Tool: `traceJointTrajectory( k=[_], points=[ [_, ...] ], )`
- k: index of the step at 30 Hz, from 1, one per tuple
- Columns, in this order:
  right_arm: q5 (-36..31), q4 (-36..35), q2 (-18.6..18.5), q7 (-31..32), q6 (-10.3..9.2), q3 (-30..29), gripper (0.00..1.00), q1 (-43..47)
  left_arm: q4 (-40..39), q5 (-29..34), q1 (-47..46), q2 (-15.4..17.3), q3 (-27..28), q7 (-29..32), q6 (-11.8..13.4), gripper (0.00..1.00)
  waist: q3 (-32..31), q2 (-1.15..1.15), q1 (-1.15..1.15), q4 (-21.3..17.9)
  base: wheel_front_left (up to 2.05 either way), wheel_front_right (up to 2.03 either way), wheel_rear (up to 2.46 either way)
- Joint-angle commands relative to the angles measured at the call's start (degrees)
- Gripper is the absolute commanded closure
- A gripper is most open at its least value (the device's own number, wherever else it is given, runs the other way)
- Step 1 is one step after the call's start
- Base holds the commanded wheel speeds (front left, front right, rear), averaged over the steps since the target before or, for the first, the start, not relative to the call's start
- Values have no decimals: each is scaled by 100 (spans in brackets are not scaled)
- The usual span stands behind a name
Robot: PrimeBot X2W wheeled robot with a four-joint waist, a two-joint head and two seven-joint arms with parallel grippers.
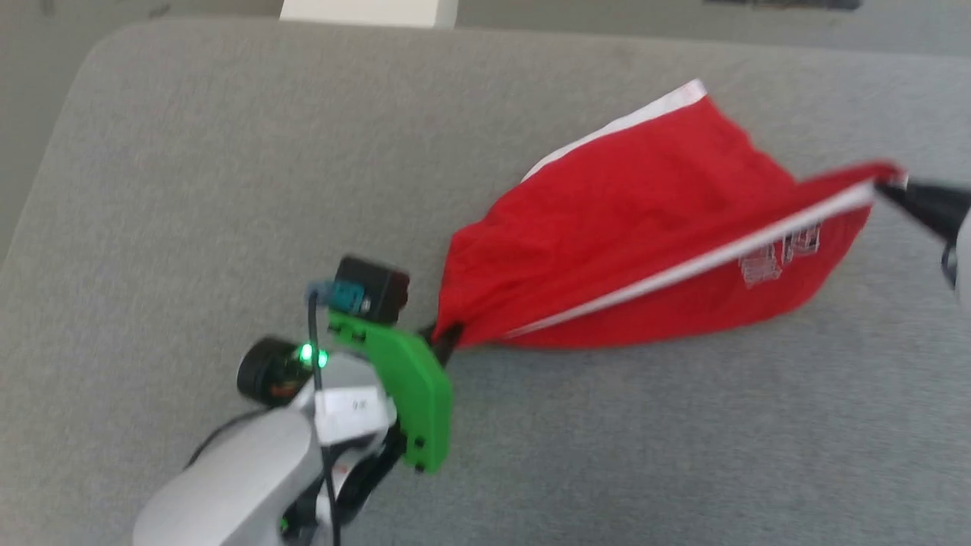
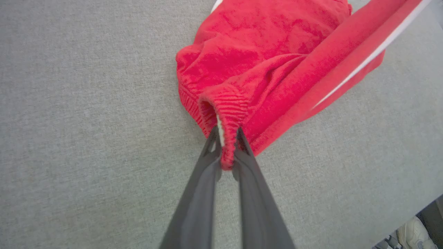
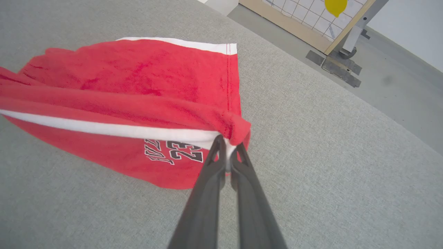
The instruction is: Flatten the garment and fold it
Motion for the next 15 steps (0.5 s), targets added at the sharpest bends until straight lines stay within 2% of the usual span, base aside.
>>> traceJointTrajectory(
  k=[1, 8, 15],
  points=[
    [-135, 98, 98, 139, -12, -11, 100, -283, 47, 55, -200, -70, 45, 21, -49, 100, 510, 0, 0, 430, 0, 0, 0],
    [-702, 831, 585, 708, -12, 372, 100, -1486, 296, 82, -785, -389, 62, 111, -201, 100, 956, 0, 0, 764, 0, 0, 0],
    [-1188, 1594, 806, 658, -12, 892, 100, -2306, 627, 103, -1183, -665, 18, 191, -295, 100, 1250, 0, 0, 929, 0, 0, 0]
  ],
)
